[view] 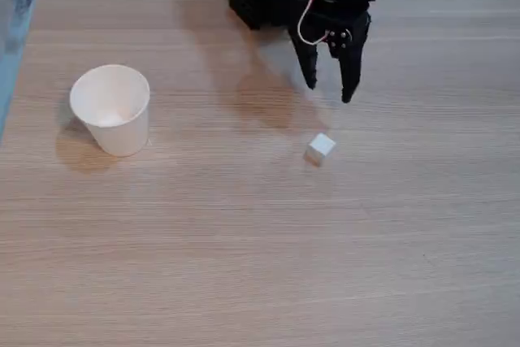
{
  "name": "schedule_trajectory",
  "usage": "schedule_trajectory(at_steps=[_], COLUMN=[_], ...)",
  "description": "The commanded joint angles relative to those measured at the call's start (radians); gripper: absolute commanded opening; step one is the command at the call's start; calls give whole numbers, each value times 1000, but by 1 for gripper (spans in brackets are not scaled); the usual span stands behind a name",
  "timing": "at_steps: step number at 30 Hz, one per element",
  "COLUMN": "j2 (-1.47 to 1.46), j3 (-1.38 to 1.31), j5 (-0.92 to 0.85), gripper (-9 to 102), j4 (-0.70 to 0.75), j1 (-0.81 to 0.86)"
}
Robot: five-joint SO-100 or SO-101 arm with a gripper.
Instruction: Grasp a block and put it in the bin.
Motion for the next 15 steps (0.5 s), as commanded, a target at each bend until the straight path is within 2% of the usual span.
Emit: schedule_trajectory(at_steps=[1,10,15], j2=[-5,-21,-94], j3=[-32,-34,-75], j5=[40,26,-57], gripper=[31,33,34], j4=[-32,-34,-20], j1=[-8,-32,-5])
